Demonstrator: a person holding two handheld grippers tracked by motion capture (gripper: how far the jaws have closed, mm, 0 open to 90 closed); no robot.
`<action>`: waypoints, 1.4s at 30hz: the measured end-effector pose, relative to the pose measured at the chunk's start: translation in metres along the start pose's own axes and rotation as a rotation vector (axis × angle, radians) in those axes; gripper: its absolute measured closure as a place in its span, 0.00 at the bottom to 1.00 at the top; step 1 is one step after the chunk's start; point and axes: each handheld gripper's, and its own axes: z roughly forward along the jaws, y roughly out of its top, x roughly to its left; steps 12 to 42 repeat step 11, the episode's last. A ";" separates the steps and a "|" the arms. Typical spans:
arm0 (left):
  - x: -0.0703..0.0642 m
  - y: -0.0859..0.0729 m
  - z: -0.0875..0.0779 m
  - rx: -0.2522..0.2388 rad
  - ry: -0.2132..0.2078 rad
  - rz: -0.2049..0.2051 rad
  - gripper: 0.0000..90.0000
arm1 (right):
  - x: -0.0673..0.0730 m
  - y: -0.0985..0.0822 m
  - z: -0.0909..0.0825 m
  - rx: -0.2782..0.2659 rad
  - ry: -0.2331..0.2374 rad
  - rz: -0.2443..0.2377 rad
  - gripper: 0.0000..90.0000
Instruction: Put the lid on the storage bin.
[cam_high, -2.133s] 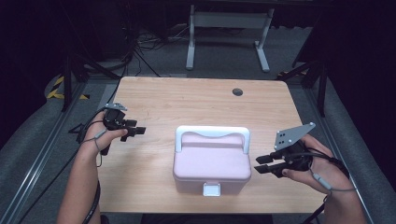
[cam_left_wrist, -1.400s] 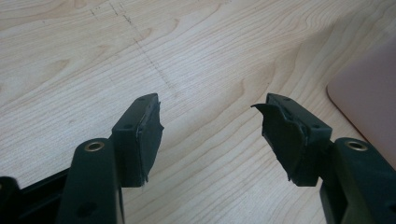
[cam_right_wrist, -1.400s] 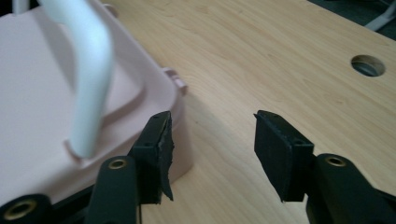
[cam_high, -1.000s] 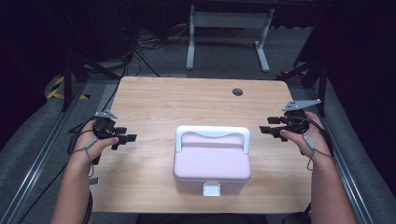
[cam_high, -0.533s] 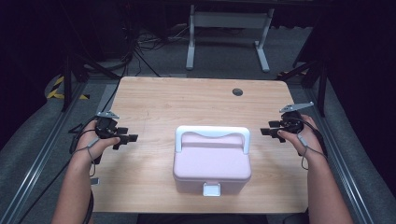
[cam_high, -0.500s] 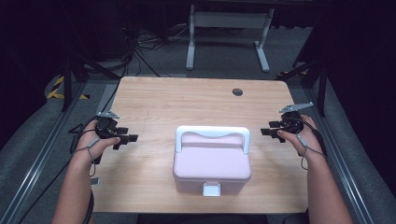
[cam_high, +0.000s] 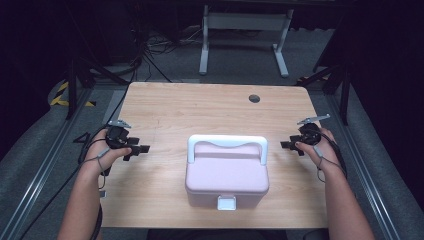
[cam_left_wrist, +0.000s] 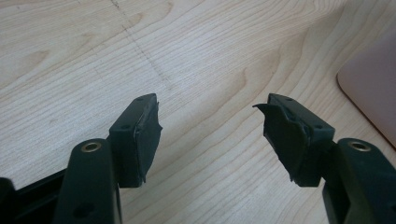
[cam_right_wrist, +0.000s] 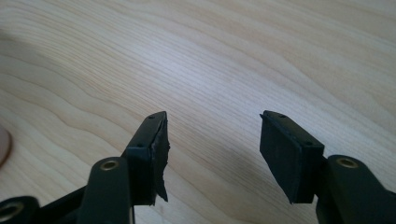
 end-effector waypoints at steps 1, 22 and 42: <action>0.000 0.000 0.000 -0.002 -0.001 -0.003 0.41 | -0.001 -0.001 0.002 0.006 0.001 0.005 0.47; -0.001 0.003 0.001 -0.005 -0.005 0.000 0.40 | -0.007 -0.007 0.006 0.024 -0.020 0.048 0.46; -0.001 0.003 0.001 -0.005 -0.005 0.000 0.40 | -0.007 -0.007 0.006 0.024 -0.020 0.048 0.46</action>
